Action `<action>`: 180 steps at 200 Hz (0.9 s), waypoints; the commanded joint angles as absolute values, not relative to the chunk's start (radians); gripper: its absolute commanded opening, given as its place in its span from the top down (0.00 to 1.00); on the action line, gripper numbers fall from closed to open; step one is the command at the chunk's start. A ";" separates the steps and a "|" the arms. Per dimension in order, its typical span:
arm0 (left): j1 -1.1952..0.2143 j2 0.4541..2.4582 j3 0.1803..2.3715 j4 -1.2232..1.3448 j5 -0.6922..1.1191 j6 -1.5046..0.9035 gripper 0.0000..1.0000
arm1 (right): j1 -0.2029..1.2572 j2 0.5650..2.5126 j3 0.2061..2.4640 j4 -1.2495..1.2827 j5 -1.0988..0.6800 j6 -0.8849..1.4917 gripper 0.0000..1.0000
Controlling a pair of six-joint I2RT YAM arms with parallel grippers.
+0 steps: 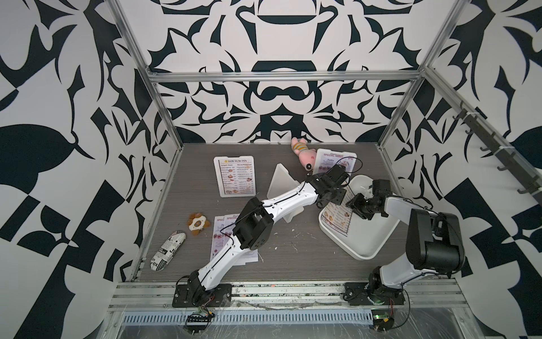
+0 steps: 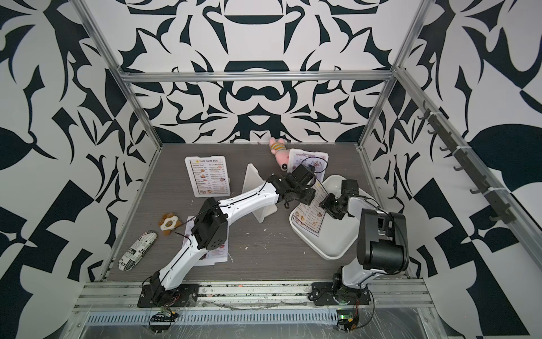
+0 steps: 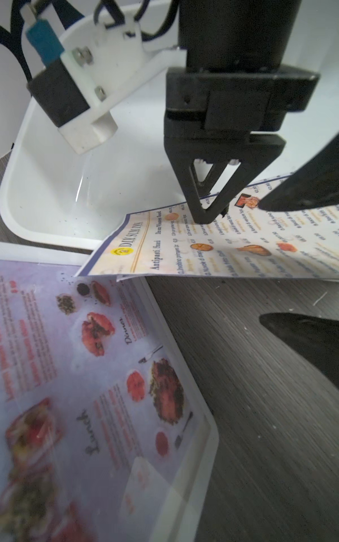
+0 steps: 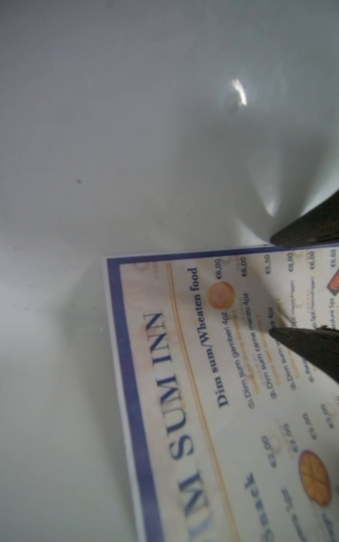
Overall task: Replace the menus in the menu holders
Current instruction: Take out the menu from the menu holder.
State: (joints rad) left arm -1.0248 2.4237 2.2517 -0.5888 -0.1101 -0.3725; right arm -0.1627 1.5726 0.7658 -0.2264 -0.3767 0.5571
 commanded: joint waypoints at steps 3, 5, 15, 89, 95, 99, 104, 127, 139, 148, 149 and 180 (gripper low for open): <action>-1.017 2.425 2.249 -0.572 -0.104 -0.371 0.48 | -0.160 1.580 0.779 -0.265 -0.359 0.546 0.56; -1.018 2.426 2.249 -0.571 -0.104 -0.371 0.48 | -0.160 1.580 0.779 -0.265 -0.359 0.546 0.56; -1.018 2.425 2.243 -0.566 -0.106 -0.375 0.50 | -0.159 1.580 0.779 -0.264 -0.358 0.547 0.56; -1.015 2.445 2.241 -0.561 -0.095 -0.389 0.63 | -0.158 1.586 0.786 -0.269 -0.359 0.548 0.56; -1.014 2.447 2.241 -0.561 -0.095 -0.390 0.64 | -0.159 1.587 0.786 -0.268 -0.359 0.548 0.56; -1.014 2.448 2.242 -0.561 -0.095 -0.390 0.65 | -0.157 1.586 0.787 -0.268 -0.359 0.549 0.56; -1.012 2.449 2.243 -0.561 -0.094 -0.390 0.67 | -0.158 1.587 0.787 -0.269 -0.359 0.548 0.56; -1.010 2.460 2.251 -0.565 -0.088 -0.393 0.69 | -0.158 1.584 0.785 -0.271 -0.359 0.544 0.56; -1.011 2.465 2.254 -0.568 -0.086 -0.396 0.72 | -0.158 1.583 0.785 -0.273 -0.359 0.543 0.56; -1.011 2.465 2.254 -0.569 -0.088 -0.397 0.75 | -0.158 1.583 0.785 -0.273 -0.358 0.543 0.56; -1.010 2.465 2.254 -0.569 -0.088 -0.397 0.75 | -0.158 1.583 0.785 -0.274 -0.359 0.543 0.56; -1.010 2.463 2.256 -0.572 -0.098 -0.394 0.78 | -0.158 1.588 0.787 -0.273 -0.360 0.543 0.56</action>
State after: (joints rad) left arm -1.0145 2.4481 2.2513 -0.5652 -0.1005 -0.3962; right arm -0.1619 1.5726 0.7662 -0.2272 -0.3740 0.5533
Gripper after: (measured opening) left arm 0.230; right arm 0.441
